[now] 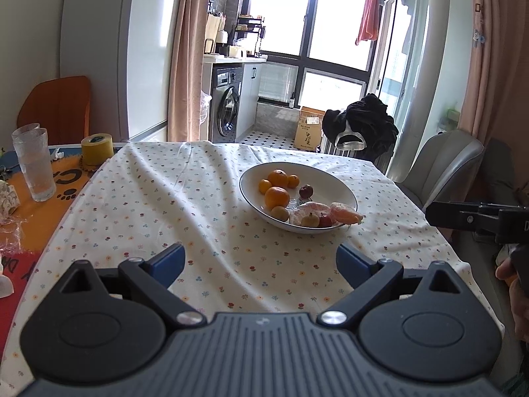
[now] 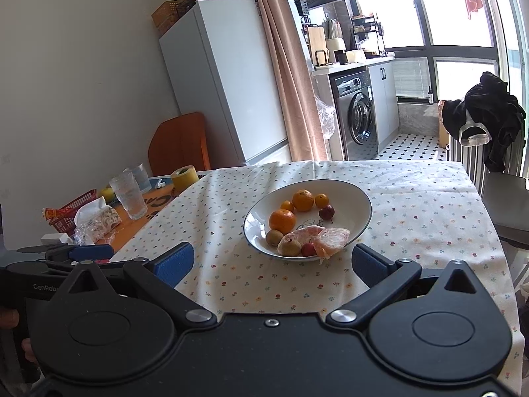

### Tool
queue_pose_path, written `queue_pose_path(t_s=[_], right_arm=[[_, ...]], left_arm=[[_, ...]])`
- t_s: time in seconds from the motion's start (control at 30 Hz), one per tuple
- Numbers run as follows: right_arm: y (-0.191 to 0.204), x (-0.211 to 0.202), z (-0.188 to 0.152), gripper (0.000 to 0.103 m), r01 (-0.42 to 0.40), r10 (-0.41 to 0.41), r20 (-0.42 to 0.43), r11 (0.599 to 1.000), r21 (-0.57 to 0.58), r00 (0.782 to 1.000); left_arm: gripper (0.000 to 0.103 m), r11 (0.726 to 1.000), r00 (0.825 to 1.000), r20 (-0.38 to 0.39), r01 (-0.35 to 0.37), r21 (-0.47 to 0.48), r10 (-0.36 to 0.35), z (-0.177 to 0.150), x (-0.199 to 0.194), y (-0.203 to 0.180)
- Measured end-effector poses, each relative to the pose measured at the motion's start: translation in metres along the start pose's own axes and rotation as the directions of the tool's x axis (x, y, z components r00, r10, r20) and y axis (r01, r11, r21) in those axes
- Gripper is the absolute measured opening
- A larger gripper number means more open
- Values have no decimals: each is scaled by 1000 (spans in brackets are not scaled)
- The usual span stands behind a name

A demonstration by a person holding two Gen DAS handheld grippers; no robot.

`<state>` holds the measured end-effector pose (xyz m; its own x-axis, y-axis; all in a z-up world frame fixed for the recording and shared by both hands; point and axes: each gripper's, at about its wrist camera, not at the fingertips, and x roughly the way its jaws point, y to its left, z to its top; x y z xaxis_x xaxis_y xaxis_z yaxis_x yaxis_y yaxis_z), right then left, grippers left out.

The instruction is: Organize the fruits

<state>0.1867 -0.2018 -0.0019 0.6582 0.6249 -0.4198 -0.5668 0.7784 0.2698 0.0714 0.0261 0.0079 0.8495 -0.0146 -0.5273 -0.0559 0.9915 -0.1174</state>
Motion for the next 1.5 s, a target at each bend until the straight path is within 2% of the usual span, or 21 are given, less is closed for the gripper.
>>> queue_pose_path(t_s=[0.3, 0.53, 0.8, 1.07, 1.5], right_arm=[[9, -22, -8, 103, -6, 6, 9, 1000, -6, 1000], [20, -38, -12, 103, -6, 6, 3, 1000, -7, 1000], [42, -57, -15, 103, -9, 6, -40, 998, -66, 999], [54, -71, -25, 103, -2, 0, -39, 997, -73, 999], [48, -76, -25, 103, -23, 21, -45, 999, -37, 999]], left_arm=[[97, 1000, 1000, 13, 20, 3, -20, -8, -25, -1], [97, 1000, 1000, 27, 5, -9, -5, -15, -50, 0], [97, 1000, 1000, 24, -20, -12, 20, -22, -75, 5], [97, 1000, 1000, 21, -20, -15, 21, -23, -83, 12], [97, 1000, 999, 18, -26, -14, 26, -23, -83, 10]])
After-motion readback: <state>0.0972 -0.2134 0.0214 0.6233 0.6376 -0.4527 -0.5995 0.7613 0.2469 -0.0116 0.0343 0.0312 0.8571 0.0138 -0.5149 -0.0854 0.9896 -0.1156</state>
